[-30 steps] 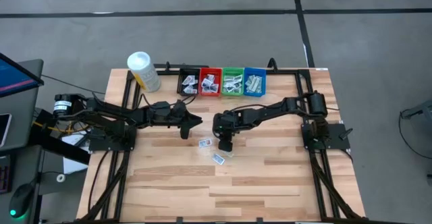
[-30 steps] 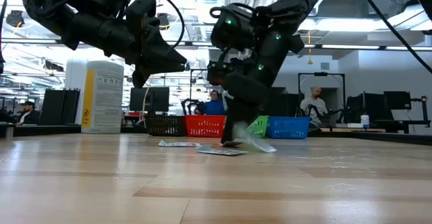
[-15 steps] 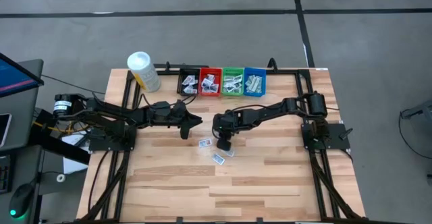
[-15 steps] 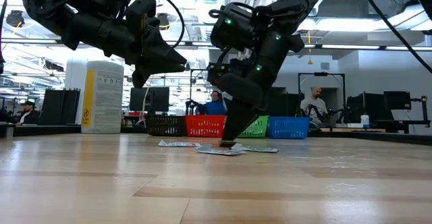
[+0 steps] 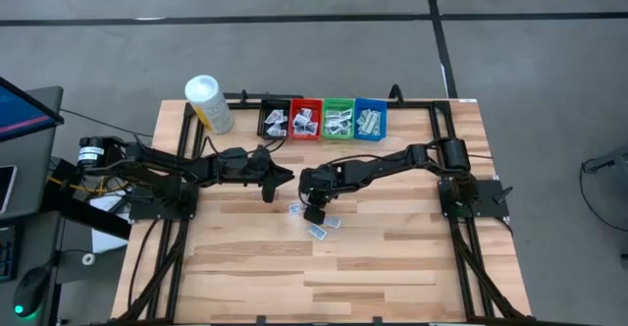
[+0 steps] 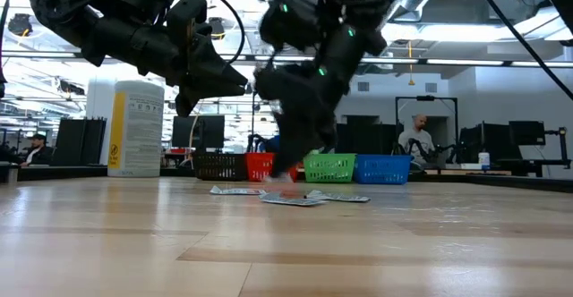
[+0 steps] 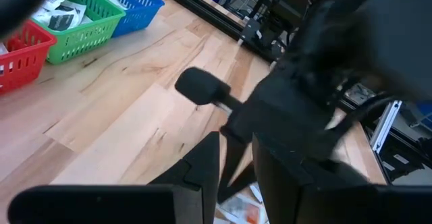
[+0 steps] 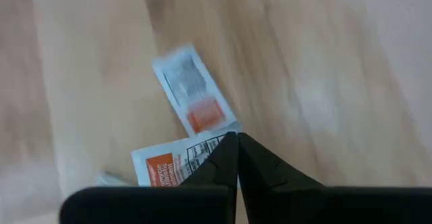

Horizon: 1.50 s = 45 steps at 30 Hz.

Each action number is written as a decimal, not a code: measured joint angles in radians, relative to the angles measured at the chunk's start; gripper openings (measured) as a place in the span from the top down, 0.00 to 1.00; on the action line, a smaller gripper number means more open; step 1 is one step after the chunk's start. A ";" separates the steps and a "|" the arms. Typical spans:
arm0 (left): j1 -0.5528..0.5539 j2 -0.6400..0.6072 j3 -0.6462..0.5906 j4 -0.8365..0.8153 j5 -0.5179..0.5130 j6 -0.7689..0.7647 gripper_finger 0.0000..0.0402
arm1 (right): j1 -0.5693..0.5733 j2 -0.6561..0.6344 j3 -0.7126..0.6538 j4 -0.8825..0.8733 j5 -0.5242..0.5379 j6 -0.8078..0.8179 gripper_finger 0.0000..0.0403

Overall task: Pick & Place First Aid Supplies
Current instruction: Put the ointment pack into the black bin

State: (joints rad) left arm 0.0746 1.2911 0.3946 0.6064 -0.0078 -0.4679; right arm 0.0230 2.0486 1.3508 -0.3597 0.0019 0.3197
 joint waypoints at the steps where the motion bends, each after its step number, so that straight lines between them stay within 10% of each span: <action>1: 0.000 0.000 0.000 0.000 0.000 0.000 0.78 | 0.000 -0.001 0.017 -0.003 0.002 -0.007 1.00; 10: 0.019 0.000 0.000 -0.047 0.030 -0.015 0.78 | -0.002 -0.003 0.139 -0.088 0.021 -0.041 1.00; 30: 0.134 0.000 0.000 -0.180 0.485 -0.325 0.78 | -0.013 -0.006 0.247 -0.135 0.097 -0.041 1.00; 45: 0.100 0.000 0.000 -0.251 0.497 -0.300 0.78 | 0.003 -0.007 0.247 -0.126 0.092 -0.031 1.00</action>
State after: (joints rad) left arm 0.1749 1.2911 0.3946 0.3555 0.4895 -0.7676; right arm 0.0263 2.0411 1.5974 -0.4858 0.0944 0.2890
